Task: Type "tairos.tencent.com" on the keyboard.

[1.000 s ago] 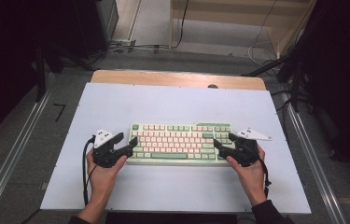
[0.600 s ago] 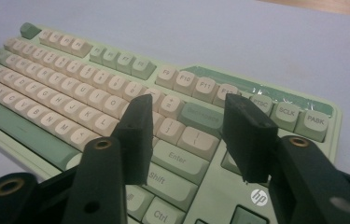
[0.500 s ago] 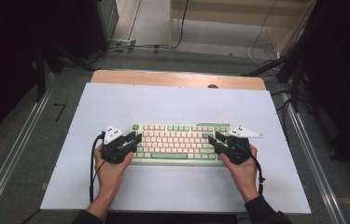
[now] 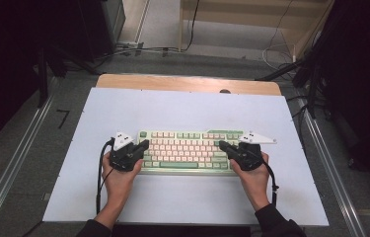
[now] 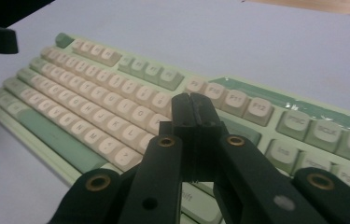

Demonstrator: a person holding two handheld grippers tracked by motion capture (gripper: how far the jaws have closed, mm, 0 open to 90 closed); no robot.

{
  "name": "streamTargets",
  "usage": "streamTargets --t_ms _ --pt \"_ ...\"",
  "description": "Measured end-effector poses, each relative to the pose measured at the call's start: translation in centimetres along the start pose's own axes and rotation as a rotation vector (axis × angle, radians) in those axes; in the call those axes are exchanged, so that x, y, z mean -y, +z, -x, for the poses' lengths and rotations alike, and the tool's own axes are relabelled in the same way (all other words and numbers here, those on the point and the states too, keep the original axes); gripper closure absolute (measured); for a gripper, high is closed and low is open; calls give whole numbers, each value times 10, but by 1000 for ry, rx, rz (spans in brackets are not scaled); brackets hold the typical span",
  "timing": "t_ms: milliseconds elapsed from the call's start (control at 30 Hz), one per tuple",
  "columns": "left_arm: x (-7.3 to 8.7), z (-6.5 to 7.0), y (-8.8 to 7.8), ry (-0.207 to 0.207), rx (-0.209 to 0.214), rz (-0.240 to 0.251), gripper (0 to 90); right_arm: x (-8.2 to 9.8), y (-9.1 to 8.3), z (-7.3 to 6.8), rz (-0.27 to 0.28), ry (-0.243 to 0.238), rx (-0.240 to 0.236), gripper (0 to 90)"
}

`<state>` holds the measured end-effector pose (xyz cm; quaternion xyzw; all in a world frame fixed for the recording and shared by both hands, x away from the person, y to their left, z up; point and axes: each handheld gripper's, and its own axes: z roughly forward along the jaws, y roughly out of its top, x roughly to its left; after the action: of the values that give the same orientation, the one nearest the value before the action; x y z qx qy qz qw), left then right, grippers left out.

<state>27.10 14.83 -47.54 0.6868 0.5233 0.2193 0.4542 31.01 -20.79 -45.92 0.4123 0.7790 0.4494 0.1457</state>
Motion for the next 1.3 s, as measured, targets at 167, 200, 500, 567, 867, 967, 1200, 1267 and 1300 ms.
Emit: streamTargets --t_ms 167,200,500,567,867,967,1200,1267,1300 --pt "-2 4 1 31 7 4 900 0 6 -5 -12 -34 -22 880" --pt "-2 4 2 30 16 -1 900 0 7 -5 -13 -36 -24 880" --pt "-4 4 7 20 66 -17 900 0 11 -5 -11 -60 -10 879" --pt "-4 5 8 25 74 -21 900 0 13 -5 -14 -67 -11 879" --pt "-5 11 16 30 110 -44 900 -1 19 -8 -32 -60 -60 880" --pt "-7 13 20 36 126 -57 900 -2 21 -9 -38 -62 -65 880" --pt "-17 15 26 24 176 -69 900 -5 23 -11 -42 -63 -68 881" --pt "-18 15 26 24 179 -68 900 -5 23 -11 -41 -59 -68 881" --pt "-19 16 28 22 184 -68 900 -5 24 -11 -43 -60 -68 881"
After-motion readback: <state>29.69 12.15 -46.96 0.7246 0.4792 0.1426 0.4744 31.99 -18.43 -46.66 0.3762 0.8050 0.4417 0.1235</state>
